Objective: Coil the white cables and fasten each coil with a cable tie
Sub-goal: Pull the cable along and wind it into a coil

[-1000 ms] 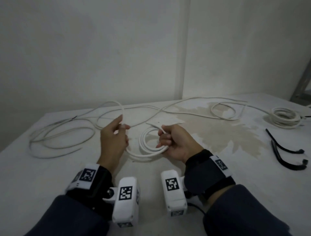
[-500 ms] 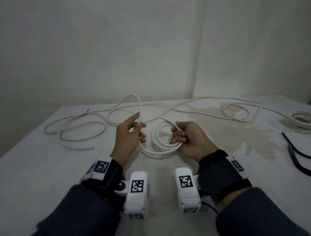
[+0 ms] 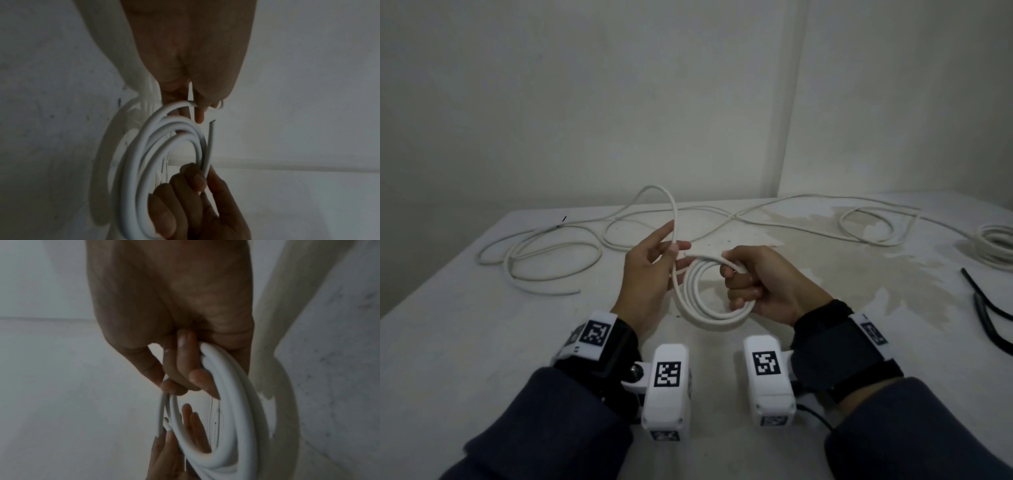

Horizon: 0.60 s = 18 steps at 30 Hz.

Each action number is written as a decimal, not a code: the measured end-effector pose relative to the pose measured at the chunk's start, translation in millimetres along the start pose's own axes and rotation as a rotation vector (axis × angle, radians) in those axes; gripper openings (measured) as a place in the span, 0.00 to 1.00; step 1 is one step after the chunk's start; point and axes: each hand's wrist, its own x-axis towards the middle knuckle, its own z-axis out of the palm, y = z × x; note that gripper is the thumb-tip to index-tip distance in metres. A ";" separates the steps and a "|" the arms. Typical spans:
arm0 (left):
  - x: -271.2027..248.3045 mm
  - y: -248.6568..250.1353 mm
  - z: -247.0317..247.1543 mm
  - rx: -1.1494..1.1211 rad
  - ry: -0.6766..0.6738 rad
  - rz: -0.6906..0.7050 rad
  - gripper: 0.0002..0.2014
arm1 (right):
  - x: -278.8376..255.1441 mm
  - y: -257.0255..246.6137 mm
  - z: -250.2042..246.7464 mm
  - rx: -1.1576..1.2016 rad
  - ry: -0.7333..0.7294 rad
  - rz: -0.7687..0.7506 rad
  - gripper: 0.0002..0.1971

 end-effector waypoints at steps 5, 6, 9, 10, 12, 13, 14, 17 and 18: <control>-8.0 2.2 2.5 -0.062 -0.163 -0.134 0.18 | -4.7 -2.3 -1.9 -0.160 0.035 0.031 0.18; -9.2 3.6 3.3 -0.099 -0.197 -0.171 0.18 | -5.5 -2.8 -3.1 -0.189 0.048 0.041 0.17; -10.8 6.6 4.0 -0.196 -0.315 -0.325 0.17 | -8.6 -4.0 -5.6 -0.251 0.064 0.073 0.17; -10.5 6.7 4.2 -0.219 -0.354 -0.369 0.17 | -9.2 -4.2 -5.9 -0.272 0.066 0.079 0.17; -9.4 5.4 3.8 -0.258 -0.396 -0.431 0.17 | -9.7 -4.5 -5.7 -0.301 0.083 0.087 0.16; -8.9 4.9 3.8 -0.275 -0.412 -0.452 0.18 | -9.4 -4.5 -5.3 -0.309 0.094 0.088 0.16; -8.7 4.6 4.1 -0.292 -0.437 -0.469 0.18 | -8.5 -4.0 -5.1 -0.321 0.102 0.087 0.16; -12.1 6.4 5.3 -0.311 -0.529 -0.495 0.16 | -7.5 -2.8 -4.8 -0.355 0.099 0.094 0.16; -12.7 6.0 5.7 -0.282 -0.535 -0.480 0.16 | -7.3 -2.5 -4.9 -0.361 0.092 0.093 0.16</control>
